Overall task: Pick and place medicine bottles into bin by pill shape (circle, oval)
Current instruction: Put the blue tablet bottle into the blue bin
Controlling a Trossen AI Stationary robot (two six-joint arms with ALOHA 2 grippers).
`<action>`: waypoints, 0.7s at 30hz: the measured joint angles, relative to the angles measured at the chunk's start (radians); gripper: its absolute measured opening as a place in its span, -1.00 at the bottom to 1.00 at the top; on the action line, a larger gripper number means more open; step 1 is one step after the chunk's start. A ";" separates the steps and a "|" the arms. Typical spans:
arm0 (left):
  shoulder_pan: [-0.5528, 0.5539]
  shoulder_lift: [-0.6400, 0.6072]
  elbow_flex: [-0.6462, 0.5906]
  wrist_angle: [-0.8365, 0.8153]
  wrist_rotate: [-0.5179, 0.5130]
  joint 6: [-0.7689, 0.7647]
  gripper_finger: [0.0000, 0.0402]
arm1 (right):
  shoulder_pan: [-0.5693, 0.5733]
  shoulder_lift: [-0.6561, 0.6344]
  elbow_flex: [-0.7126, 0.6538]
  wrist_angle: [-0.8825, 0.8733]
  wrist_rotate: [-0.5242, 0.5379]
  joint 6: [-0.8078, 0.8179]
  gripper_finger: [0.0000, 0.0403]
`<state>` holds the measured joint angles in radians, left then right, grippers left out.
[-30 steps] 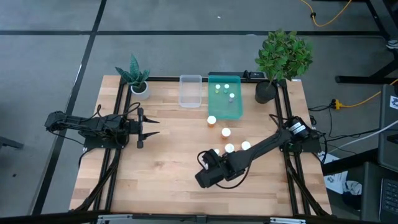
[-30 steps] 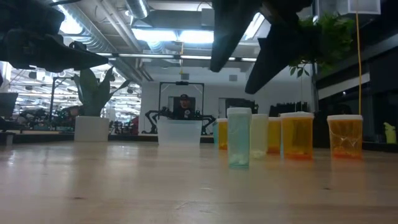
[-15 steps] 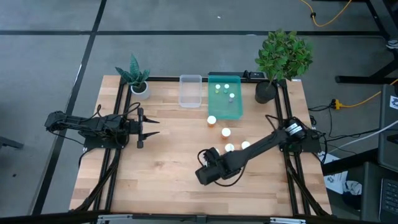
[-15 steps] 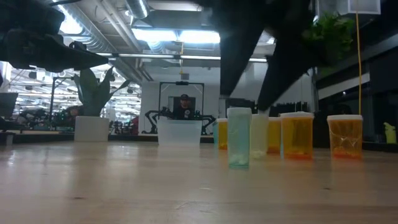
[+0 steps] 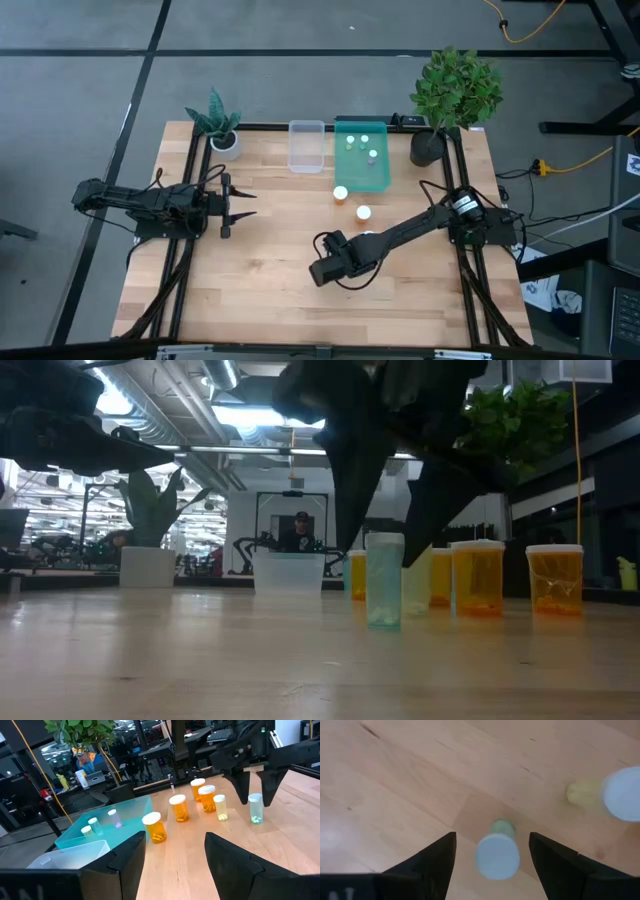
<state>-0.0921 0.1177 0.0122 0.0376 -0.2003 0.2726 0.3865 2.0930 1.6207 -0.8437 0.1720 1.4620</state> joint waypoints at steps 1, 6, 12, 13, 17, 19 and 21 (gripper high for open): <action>0.000 0.000 0.000 0.000 0.000 0.000 -0.03 | -0.003 0.001 0.000 -0.001 -0.012 0.000 0.22; 0.000 0.000 0.000 0.000 0.000 0.000 -0.03 | -0.010 0.001 0.000 0.009 -0.031 -0.001 0.10; 0.000 0.000 0.000 0.000 0.000 0.000 -0.03 | -0.020 0.001 0.000 0.009 -0.069 -0.002 -0.04; 0.000 0.000 0.000 0.000 0.000 0.000 -0.03 | -0.020 0.001 0.000 0.009 -0.069 -0.002 -0.06; 0.000 0.000 0.000 0.000 0.000 0.000 -0.03 | -0.023 0.001 0.000 -0.001 -0.076 -0.003 -0.16; 0.000 0.000 0.000 0.000 0.000 0.000 -0.03 | -0.022 0.001 0.000 -0.003 -0.077 -0.004 -0.20; 0.000 0.000 0.000 0.000 0.000 0.000 -0.03 | -0.022 0.001 0.000 -0.006 -0.078 -0.004 -0.23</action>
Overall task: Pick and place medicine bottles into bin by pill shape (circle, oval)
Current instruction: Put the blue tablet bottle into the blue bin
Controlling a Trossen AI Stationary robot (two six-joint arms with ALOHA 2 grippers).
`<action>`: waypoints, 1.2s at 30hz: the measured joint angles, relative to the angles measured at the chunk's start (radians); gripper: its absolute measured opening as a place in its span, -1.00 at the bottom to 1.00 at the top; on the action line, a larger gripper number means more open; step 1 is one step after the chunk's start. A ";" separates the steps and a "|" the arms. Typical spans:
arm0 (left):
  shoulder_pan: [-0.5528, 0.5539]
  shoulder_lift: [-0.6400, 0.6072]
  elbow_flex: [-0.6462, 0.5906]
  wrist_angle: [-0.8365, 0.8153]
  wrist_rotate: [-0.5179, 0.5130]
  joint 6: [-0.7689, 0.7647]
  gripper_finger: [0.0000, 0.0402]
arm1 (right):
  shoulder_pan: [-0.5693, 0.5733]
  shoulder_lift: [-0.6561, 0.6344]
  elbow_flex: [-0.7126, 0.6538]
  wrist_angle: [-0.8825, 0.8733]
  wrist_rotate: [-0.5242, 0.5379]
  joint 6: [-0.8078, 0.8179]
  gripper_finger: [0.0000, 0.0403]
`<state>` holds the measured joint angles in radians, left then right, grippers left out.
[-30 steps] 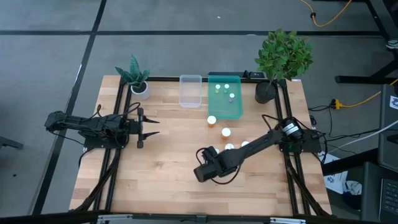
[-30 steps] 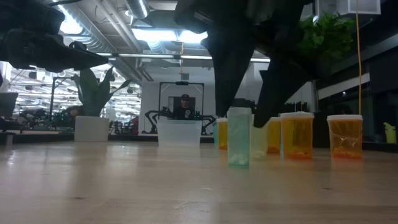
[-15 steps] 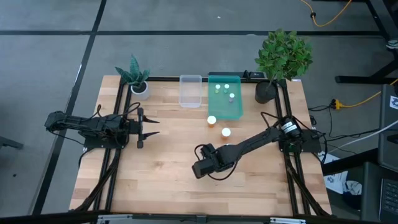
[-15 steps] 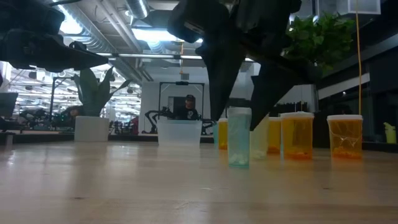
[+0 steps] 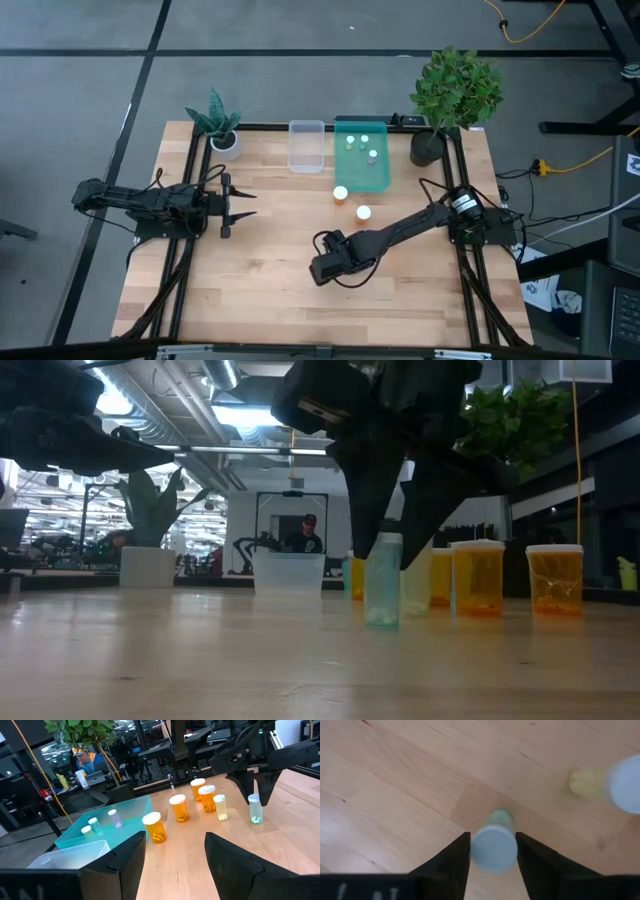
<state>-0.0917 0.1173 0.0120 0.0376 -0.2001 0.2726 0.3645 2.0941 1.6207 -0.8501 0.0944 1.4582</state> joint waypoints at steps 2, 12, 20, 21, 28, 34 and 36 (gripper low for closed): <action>0.000 0.000 0.000 0.000 0.000 0.000 -0.03 | 0.000 0.000 0.000 -0.006 -0.002 0.000 -0.26; 0.000 0.000 0.000 0.000 0.000 0.000 -0.03 | -0.004 0.000 0.003 -0.008 -0.018 -0.049 -0.36; 0.000 0.000 0.000 0.000 0.000 0.000 -0.03 | -0.020 0.000 0.199 -0.130 -0.045 -0.247 -0.37; 0.000 0.000 0.000 0.000 0.000 0.000 -0.03 | -0.027 0.000 0.237 -0.163 -0.040 -0.277 -0.37; 0.000 0.000 0.000 0.000 0.000 0.000 -0.03 | -0.095 -0.002 0.525 -0.443 -0.016 -0.470 -0.37; 0.000 0.000 0.000 0.000 0.000 0.000 -0.03 | -0.186 -0.002 0.714 -0.724 0.088 -0.469 -0.37; 0.000 0.000 0.000 0.000 0.000 0.000 -0.03 | -0.221 -0.006 0.736 -0.716 0.103 -0.493 -0.37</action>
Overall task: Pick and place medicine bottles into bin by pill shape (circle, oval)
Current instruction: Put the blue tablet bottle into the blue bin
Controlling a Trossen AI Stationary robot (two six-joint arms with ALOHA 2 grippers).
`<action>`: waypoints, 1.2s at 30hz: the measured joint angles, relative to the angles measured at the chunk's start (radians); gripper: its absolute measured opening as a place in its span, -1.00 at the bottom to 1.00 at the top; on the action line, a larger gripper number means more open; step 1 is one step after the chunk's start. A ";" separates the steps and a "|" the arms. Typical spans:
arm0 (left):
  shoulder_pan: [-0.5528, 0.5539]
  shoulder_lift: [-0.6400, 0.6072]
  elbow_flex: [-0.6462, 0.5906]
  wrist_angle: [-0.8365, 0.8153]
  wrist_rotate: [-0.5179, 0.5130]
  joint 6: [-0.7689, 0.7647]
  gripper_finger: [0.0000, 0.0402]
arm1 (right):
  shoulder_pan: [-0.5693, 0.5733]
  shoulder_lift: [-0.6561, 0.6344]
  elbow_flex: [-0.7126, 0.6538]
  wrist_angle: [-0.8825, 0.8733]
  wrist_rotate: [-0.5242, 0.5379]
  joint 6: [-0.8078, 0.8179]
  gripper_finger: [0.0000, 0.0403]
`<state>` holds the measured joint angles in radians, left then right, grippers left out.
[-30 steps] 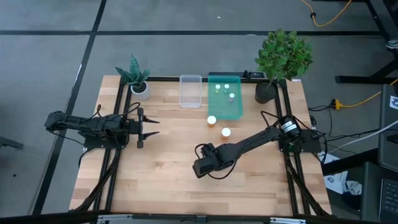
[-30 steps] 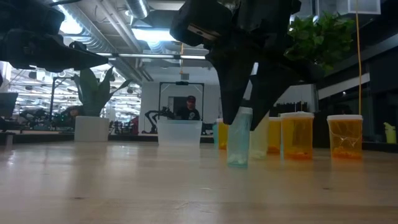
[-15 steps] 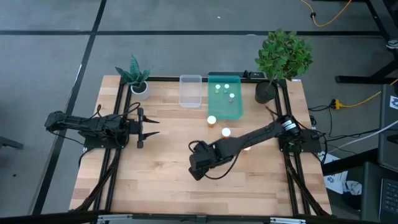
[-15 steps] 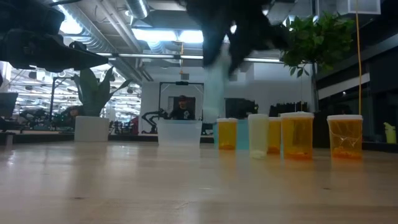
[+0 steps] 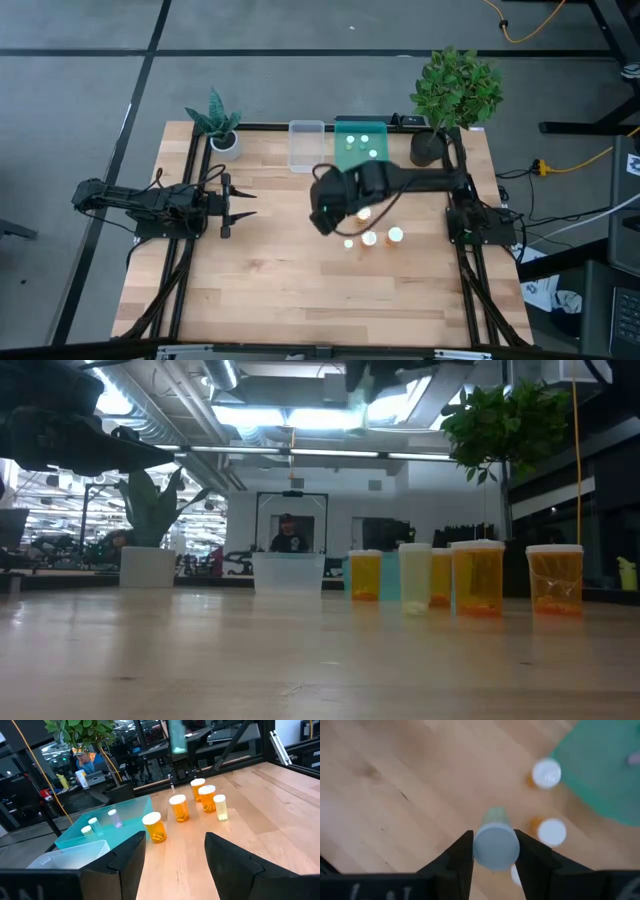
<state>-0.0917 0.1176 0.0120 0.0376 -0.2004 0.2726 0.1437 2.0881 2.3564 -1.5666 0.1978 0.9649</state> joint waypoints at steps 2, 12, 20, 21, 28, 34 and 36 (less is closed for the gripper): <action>0.000 0.000 0.000 0.000 0.000 0.000 -0.03 | -0.036 -0.007 0.000 0.012 -0.007 -0.070 -0.37; 0.000 0.000 0.000 0.000 0.000 0.000 -0.03 | -0.229 -0.009 -0.009 -0.004 -0.031 -0.341 -0.37; 0.000 0.000 0.000 0.000 0.000 0.000 -0.03 | -0.346 -0.014 -0.021 -0.005 0.037 -0.375 -0.36; 0.000 0.000 0.000 0.000 0.000 0.000 -0.03 | -0.358 -0.020 -0.021 -0.005 0.069 -0.373 -0.36; 0.000 0.000 0.000 0.000 0.000 0.000 -0.03 | -0.416 -0.067 -0.021 -0.005 0.184 -0.324 -0.36; 0.000 0.000 0.000 0.000 0.000 0.000 -0.03 | -0.377 -0.095 -0.022 -0.005 0.149 -0.372 -0.36; 0.000 0.000 0.000 0.000 0.000 0.000 -0.03 | -0.359 -0.105 -0.024 -0.003 0.150 -0.388 -0.36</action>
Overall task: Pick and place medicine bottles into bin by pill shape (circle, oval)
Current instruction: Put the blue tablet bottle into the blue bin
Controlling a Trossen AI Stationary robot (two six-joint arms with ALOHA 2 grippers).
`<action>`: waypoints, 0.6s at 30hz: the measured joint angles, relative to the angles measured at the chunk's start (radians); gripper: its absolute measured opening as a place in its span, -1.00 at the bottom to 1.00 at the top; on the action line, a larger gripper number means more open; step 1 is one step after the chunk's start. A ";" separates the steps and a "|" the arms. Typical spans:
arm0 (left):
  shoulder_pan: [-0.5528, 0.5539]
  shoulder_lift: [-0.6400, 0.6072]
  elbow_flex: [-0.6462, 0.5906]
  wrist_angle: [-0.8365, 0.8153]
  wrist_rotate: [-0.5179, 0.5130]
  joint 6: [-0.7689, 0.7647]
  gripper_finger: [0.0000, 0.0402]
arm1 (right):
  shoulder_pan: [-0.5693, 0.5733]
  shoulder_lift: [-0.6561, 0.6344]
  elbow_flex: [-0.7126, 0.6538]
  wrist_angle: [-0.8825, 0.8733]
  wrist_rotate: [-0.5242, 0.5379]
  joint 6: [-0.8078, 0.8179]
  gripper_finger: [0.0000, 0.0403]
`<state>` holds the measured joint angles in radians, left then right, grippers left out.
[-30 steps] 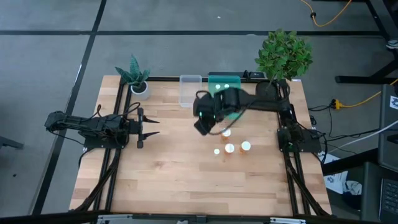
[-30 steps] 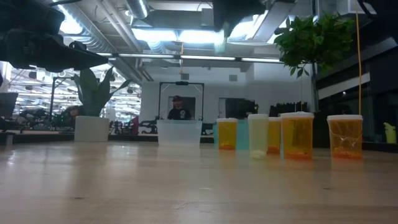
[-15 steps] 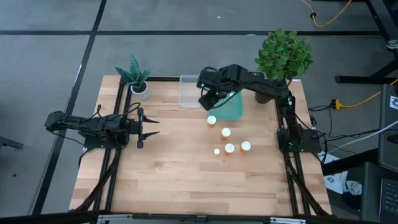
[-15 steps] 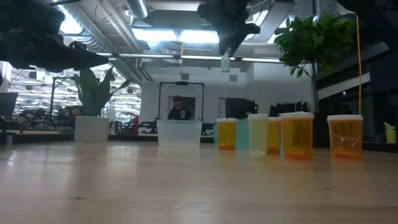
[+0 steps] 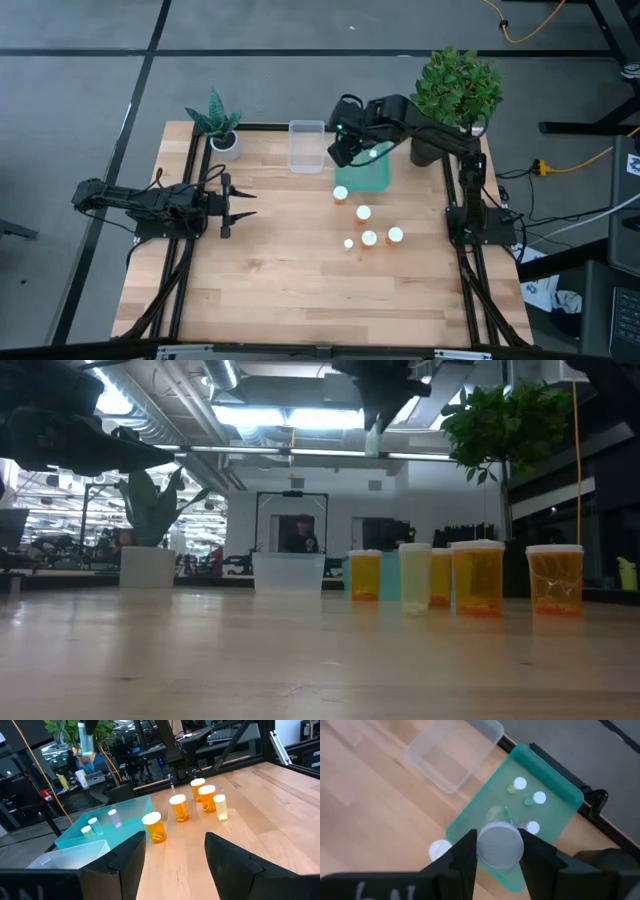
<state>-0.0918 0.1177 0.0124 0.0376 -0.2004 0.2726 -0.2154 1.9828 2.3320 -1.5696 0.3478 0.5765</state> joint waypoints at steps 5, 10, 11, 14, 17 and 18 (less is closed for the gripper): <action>0.000 0.000 0.000 0.000 0.000 0.000 -0.03 | 0.047 -0.067 -0.121 0.002 0.032 0.012 -0.36; 0.000 0.000 0.000 0.000 0.000 0.000 -0.03 | 0.087 -0.228 -0.432 -0.003 0.044 0.163 -0.36; 0.000 0.000 0.000 0.000 0.000 0.000 -0.03 | 0.097 -0.263 -0.500 -0.002 0.032 0.214 -0.36; 0.000 0.000 0.000 0.000 0.000 0.000 -0.03 | 0.125 -0.367 -0.682 0.030 -0.024 0.360 -0.36; 0.000 0.000 0.000 0.000 0.000 0.000 -0.03 | 0.133 -0.438 -0.818 0.140 -0.067 0.453 -0.36; 0.000 0.000 0.000 0.000 0.000 0.000 -0.03 | 0.130 -0.451 -0.855 0.193 -0.083 0.474 -0.36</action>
<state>-0.0919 0.1177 0.0124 0.0376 -0.2003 0.2726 -0.0852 1.5322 1.4769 -1.3769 0.2651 1.0506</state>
